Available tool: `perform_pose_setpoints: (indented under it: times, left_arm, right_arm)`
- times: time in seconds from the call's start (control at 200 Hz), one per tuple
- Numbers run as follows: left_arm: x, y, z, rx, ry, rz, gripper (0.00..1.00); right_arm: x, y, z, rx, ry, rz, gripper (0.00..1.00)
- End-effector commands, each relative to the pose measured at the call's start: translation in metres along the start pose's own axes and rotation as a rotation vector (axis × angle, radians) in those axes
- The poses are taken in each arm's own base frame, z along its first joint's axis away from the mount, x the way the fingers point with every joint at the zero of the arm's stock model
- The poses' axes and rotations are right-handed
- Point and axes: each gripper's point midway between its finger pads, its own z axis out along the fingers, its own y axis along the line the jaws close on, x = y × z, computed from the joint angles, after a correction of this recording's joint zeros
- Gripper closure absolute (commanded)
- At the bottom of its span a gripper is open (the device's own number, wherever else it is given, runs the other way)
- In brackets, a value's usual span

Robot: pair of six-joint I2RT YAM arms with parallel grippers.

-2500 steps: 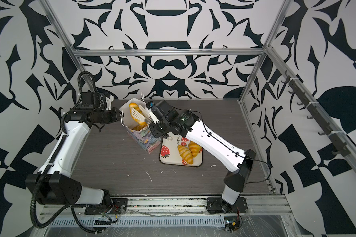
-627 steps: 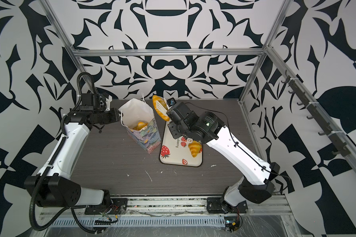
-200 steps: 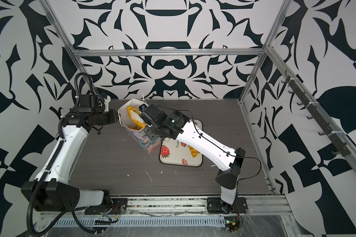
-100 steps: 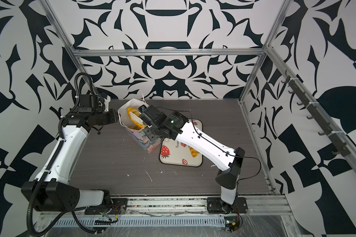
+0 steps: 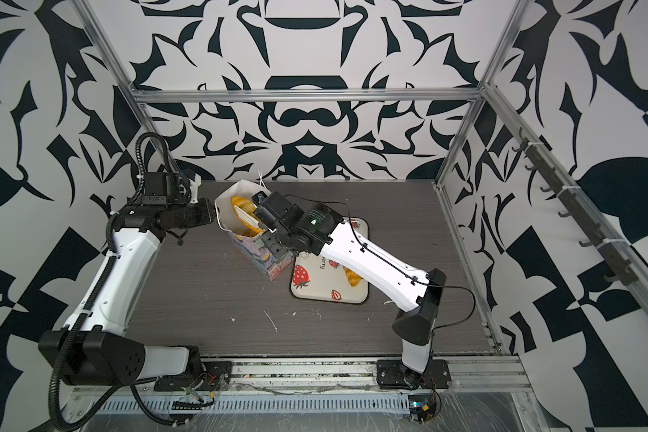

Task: Pack bread into a paper bag
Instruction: Place the bread in the paper bag.

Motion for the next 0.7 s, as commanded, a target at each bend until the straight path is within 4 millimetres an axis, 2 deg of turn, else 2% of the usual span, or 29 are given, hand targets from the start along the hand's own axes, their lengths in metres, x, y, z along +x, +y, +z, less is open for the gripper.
perform_pose_setpoints:
  times: [0.0, 0.695]
  left_arm:
    - [0.0067, -0.0009, -0.0036, 0.007, 0.013, 0.0, 0.79]
    - [0.0059, -0.0024, -0.0034, 0.014, 0.014, -0.001, 0.78]
  right_arm:
    - [-0.0281, -0.0068, -0.0375, -0.002, -0.142, 0.03, 0.54]
    - [-0.0318, -0.0118, -0.047, 0.015, -0.162, 0.026, 0.5]
